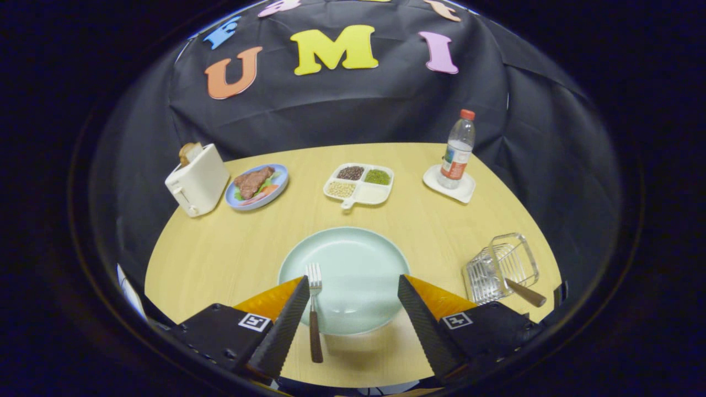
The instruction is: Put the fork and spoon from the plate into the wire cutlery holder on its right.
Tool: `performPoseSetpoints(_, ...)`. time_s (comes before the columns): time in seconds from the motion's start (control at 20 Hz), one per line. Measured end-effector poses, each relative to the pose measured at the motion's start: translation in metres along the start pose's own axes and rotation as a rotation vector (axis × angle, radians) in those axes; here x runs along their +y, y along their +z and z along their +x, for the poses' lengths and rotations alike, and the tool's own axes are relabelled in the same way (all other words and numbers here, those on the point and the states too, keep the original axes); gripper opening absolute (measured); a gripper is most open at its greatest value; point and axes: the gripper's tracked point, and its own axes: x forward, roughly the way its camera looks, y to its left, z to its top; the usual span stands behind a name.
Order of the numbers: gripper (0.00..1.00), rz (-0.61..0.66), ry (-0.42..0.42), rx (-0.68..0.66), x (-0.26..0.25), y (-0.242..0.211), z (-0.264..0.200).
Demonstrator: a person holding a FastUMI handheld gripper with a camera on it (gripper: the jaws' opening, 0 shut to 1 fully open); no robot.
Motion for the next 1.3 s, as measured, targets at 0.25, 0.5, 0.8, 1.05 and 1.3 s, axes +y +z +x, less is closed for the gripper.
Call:
performPoseSetpoints(0.25, 0.97, -0.022, 0.022, 0.064, 0.023, -0.020, 0.024)
performPoseSetpoints(0.5, 0.94, -0.033, 0.020, 0.139, 0.032, -0.040, 0.048)
performPoseSetpoints(0.8, 0.74, -0.039, 0.015, 0.201, 0.035, -0.052, 0.065)
performPoseSetpoints(1.05, 0.75, -0.040, 0.013, 0.245, 0.036, -0.062, 0.079)
performPoseSetpoints(1.3, 0.16, -0.037, 0.030, 0.256, 0.042, -0.059, 0.078)
